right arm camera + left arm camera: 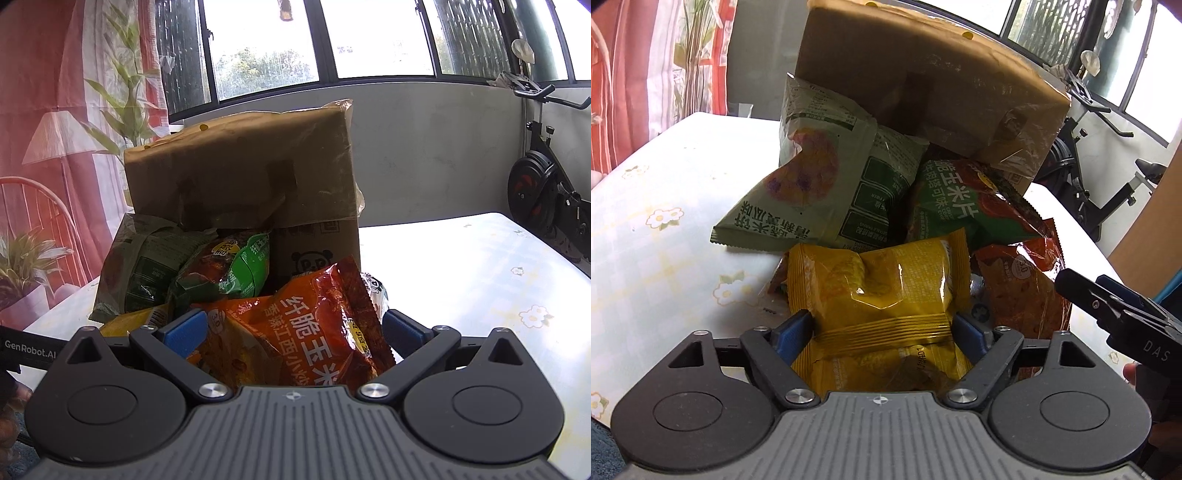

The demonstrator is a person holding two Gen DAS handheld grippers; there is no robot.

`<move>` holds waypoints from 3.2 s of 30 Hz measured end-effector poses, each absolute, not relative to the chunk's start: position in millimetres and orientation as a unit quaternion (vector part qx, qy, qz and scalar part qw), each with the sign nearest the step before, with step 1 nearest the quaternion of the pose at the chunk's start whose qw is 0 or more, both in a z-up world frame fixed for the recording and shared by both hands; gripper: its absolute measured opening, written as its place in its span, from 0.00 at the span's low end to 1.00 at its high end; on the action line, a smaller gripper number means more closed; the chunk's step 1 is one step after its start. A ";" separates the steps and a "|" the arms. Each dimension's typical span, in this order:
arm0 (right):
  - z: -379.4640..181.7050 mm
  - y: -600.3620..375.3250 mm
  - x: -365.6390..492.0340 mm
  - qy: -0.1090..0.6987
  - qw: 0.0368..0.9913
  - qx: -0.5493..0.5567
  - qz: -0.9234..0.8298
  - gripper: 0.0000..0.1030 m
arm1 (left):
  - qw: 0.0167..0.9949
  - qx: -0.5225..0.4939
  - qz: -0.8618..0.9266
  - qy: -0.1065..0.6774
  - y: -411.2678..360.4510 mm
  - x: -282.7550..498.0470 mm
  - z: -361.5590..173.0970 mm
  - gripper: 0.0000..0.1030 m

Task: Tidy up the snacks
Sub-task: 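Grasp the yellow snack bag with the left gripper while the right gripper reaches toward the orange corn-chip bag, then grasp the orange corn-chip bag with the right gripper while the left gripper holds the yellow bag, then carry both bags over the box and release the yellow bag from the left gripper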

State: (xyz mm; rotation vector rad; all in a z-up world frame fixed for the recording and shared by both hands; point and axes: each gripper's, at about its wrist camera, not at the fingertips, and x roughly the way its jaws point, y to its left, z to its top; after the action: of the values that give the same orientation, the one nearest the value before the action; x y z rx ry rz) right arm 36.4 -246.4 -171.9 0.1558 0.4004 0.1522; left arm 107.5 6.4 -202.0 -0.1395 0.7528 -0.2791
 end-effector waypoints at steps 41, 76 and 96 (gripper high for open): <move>-204.8 -206.1 57.5 0.233 0.965 -0.089 0.087 0.97 | 0.954 -0.038 -0.092 0.282 20.6 87.2 -167.9 0.72; -104.9 -275.1 30.2 0.156 0.980 0.085 0.093 0.57 | 0.980 -0.007 -0.086 0.177 46.4 70.4 -102.6 0.72; 20.5 -284.5 163.2 0.021 0.966 0.104 0.234 0.57 | 0.986 0.050 -0.117 0.107 -11.2 206.4 4.2 0.72</move>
State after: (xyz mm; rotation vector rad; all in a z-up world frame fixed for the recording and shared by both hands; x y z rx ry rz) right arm 163.2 -284.5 20.5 0.2104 0.0429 0.4729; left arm 206.4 -11.2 4.2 0.1002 0.2140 -0.2359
